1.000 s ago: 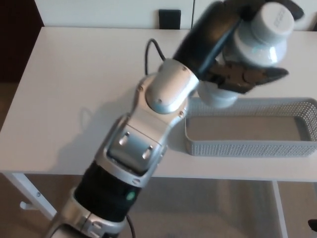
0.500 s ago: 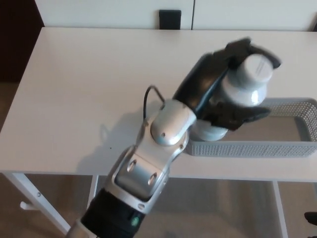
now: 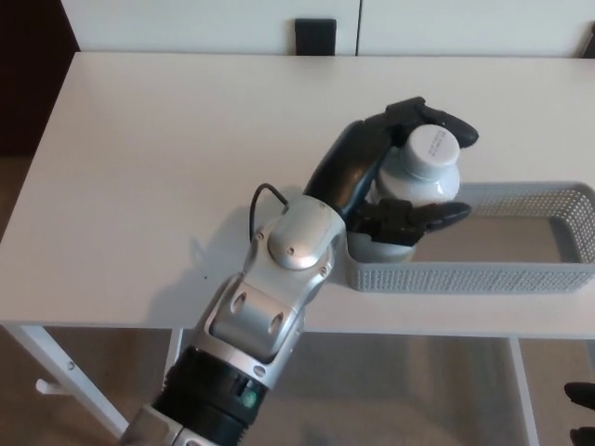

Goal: The robot walk up to a desk on which a bottle is kept on the left hand side and a container is kept on the right hand side. The robot uses its left hand to pick up the bottle and places it in the container.

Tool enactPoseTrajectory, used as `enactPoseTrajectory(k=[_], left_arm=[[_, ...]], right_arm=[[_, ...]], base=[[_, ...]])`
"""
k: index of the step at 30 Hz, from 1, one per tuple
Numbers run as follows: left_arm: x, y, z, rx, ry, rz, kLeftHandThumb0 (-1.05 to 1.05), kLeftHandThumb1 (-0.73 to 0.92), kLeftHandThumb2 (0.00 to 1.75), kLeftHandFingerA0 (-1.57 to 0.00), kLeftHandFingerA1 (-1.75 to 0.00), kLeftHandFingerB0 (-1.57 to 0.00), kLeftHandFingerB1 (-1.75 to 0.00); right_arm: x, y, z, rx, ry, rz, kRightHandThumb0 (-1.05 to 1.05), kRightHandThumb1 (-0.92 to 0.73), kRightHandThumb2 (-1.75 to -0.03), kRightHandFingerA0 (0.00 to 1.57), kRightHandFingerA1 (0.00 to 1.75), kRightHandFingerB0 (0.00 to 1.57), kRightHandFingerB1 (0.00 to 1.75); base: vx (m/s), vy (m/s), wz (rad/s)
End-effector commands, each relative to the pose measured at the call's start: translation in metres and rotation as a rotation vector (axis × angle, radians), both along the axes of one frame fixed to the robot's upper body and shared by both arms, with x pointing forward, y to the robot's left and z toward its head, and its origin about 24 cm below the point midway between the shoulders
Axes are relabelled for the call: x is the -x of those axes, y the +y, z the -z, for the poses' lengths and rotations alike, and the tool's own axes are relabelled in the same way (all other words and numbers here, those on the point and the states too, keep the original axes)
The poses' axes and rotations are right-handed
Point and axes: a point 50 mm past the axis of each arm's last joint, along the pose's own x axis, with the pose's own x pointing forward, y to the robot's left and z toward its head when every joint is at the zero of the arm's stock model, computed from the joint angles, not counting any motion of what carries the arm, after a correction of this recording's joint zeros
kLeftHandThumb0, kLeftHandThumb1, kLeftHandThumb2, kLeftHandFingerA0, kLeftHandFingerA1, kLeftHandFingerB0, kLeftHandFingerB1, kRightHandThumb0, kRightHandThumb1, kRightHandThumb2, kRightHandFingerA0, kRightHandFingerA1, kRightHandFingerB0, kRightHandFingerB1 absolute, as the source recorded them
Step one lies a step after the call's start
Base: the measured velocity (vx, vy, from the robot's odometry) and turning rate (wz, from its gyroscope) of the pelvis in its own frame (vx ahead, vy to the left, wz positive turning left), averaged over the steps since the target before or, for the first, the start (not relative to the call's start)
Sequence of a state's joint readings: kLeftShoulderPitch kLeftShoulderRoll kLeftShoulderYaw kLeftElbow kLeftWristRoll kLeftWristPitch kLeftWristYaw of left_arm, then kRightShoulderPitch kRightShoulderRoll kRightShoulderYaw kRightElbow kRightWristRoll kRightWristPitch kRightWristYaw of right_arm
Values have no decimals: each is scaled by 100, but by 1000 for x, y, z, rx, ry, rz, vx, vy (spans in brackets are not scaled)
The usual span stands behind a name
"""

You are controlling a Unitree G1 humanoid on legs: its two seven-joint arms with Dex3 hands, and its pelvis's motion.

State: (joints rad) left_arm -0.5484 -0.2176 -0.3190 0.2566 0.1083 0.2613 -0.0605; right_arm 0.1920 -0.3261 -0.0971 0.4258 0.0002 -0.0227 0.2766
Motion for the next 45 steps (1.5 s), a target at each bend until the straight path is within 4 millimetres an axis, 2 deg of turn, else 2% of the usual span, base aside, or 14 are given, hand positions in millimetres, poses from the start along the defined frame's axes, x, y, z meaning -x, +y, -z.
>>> enactPoseTrajectory(k=[1,3,4,5,6,14,17,22,25,31,35,36,40,45], left_arm=[[-11,7,-16,18,-48,-15,-29,80,72,-111,-128,-79,-107],[-11,5,-17,30,-46,-13,-29,79,70,-117,-118,-83,-97],[-9,4,-18,41,-38,-5,-54,68,62,-69,-49,-37,-33],[-9,4,-18,41,-38,-5,-54,68,62,-69,-49,-37,-33],[-8,3,-18,45,-24,24,-85,50,87,0,0,0,-2],[-11,10,-22,55,-35,55,-90,60,59,0,0,0,0],[-20,27,-42,39,-94,37,-93,53,90,0,0,0,0],[-22,36,-62,34,-146,49,-86,62,60,0,0,0,0],[-17,43,-96,72,-231,88,-97,57,91,0,0,0,0],[2,65,-161,154,-405,115,-90,52,86,0,0,0,0],[29,110,-212,133,-639,34,-87,62,60,0,0,0,0],[36,130,-214,112,-679,-9,-86,50,88,0,0,0,-7],[57,201,-190,67,-663,-196,-65,43,79,0,-17,-1,-16],[93,311,-74,105,-258,-563,-55,42,79,-1,-32,-3,-27]], right_arm=[[-2,-4,-2,16,6,9,-35,-72,-61,32,44,36,42],[-2,-3,-2,10,5,11,-35,-72,-61,31,44,36,42],[-2,-3,-2,10,5,8,-36,-72,-62,30,43,36,41],[-2,-3,-2,10,5,8,-36,-72,-62,30,43,36,41],[-3,-3,-2,10,4,8,-36,-72,-61,30,43,36,41],[-5,-4,-3,23,12,-4,-37,-72,-61,30,43,36,41],[-7,-4,-4,25,12,-11,-37,-72,-61,31,45,36,42],[-8,-3,-4,19,14,-10,-37,-72,-61,30,45,35,41],[-9,-2,-2,25,14,-15,-38,-71,-61,30,44,36,42],[-14,-2,-4,27,7,-33,-39,-72,-61,29,44,34,41],[-13,-3,-4,40,19,-32,-39,-72,-61,30,42,34,40],[-11,-4,-4,41,24,-31,-38,-71,-61,31,43,34,40],[-4,-10,-2,41,43,-15,-38,-71,-61,30,43,36,40],[7,-18,4,40,72,26,-35,-72,-61,32,44,35,41]], base=[[0,0,0],[0,0,0],[0,0,0],[0,0,0],[0,0,0],[0,0,0],[0,0,0],[0,0,0],[0,0,0],[0,0,0],[0,0,0],[0,0,0],[0,0,0],[0,0,3]])
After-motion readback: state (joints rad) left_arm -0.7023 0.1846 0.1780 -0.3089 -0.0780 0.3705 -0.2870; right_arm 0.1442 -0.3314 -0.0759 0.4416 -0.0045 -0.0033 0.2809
